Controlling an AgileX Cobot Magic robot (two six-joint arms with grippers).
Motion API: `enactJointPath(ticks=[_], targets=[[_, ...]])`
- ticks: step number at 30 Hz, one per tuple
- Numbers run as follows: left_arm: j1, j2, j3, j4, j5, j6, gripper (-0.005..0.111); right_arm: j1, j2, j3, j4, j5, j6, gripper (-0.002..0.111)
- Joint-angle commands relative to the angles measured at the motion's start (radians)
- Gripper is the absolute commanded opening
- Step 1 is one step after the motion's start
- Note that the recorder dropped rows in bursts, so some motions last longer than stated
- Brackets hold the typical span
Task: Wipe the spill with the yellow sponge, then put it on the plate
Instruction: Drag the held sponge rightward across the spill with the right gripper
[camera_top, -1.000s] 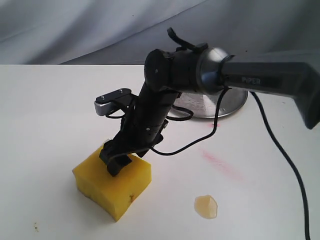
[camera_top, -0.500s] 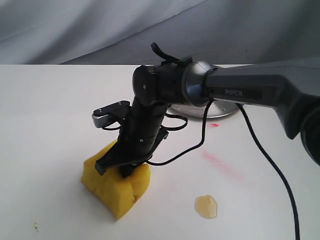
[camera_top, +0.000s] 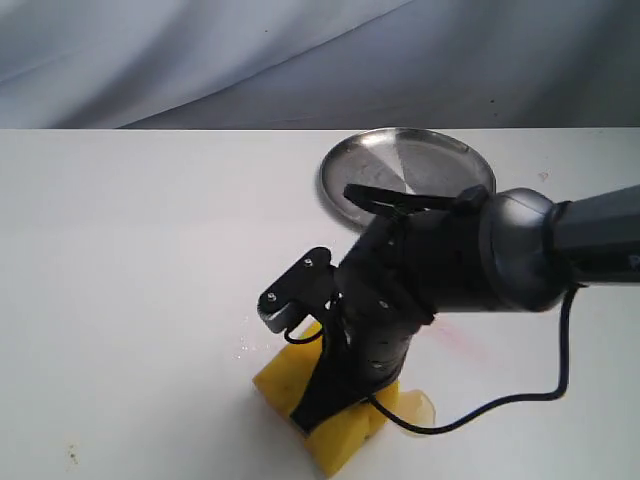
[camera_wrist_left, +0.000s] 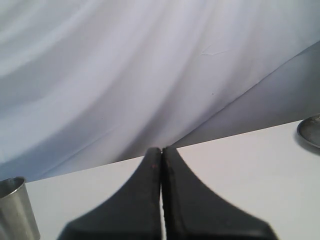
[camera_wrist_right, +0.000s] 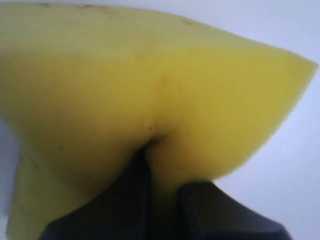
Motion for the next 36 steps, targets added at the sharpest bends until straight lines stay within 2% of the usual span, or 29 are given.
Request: enactJointPath(ticks=[1, 6, 9, 18, 23, 30, 36], targets=[[0.002, -0.003, -0.003, -0.007, -0.007, -0.009, 0.0, -0.004, -0.005, 0.118, -0.295, 0.156, 0.178, 0.0], [0.002, -0.003, -0.003, -0.007, -0.007, -0.009, 0.0, -0.021, -0.039, 0.187, -0.429, 0.212, 0.26, 0.0], [0.002, -0.003, -0.003, -0.007, -0.007, -0.009, 0.0, -0.083, -0.055, 0.207, -0.428, 0.214, 0.26, 0.0], [0.002, -0.003, -0.003, -0.007, -0.007, -0.009, 0.0, -0.327, -0.064, 0.209, -0.37, 0.192, 0.256, 0.0], [0.002, -0.003, -0.003, -0.007, -0.007, -0.009, 0.0, -0.404, -0.064, 0.202, -0.209, 0.104, 0.199, 0.0], [0.002, -0.003, -0.003, -0.007, -0.007, -0.009, 0.0, -0.389, -0.06, 0.105, 0.216, 0.012, -0.015, 0.0], [0.002, -0.003, -0.003, -0.007, -0.007, -0.009, 0.0, -0.297, -0.041, -0.062, 0.268, 0.085, -0.035, 0.0]])
